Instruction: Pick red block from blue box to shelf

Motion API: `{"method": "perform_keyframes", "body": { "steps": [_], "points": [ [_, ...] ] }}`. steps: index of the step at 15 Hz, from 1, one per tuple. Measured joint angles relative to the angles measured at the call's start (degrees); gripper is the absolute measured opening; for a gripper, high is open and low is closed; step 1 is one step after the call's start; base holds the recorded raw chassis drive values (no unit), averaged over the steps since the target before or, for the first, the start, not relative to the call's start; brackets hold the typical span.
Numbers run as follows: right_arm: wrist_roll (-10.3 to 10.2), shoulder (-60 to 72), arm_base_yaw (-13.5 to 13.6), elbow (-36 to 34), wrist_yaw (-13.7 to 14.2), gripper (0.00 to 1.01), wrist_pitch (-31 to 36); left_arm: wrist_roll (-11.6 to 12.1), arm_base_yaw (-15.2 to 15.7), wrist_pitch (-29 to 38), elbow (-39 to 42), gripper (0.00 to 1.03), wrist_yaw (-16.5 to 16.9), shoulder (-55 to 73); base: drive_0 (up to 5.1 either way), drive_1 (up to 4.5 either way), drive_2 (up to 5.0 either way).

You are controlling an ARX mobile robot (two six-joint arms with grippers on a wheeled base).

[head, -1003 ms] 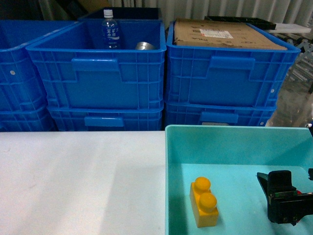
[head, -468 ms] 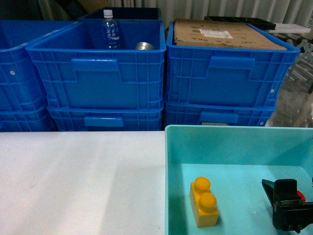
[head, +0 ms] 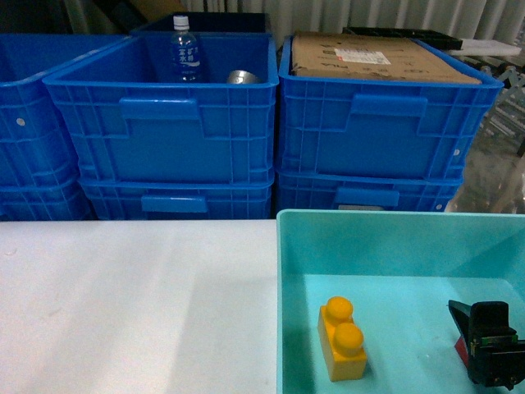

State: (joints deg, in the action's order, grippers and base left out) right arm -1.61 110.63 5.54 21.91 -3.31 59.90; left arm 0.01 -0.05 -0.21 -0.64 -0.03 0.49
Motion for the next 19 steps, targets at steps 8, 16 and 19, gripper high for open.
{"method": "perform_keyframes", "body": {
  "steps": [8,16,19],
  "points": [
    [2.5,1.1,-1.1,-1.7,-2.7,0.98,3.5,0.0,0.0,0.0,0.0,0.98,0.0,0.0,0.0,0.0,0.0],
    [2.5,1.9,-2.6,-1.4,-4.2,0.98,3.8,0.0,0.0,0.0,0.0,0.98,0.0,0.0,0.0,0.0,0.0],
    [2.5,1.8,-2.5,-0.3,-4.2,0.98,1.3,0.0,0.0,0.0,0.0,0.98,0.0,0.0,0.0,0.0,0.0]
  ]
}}
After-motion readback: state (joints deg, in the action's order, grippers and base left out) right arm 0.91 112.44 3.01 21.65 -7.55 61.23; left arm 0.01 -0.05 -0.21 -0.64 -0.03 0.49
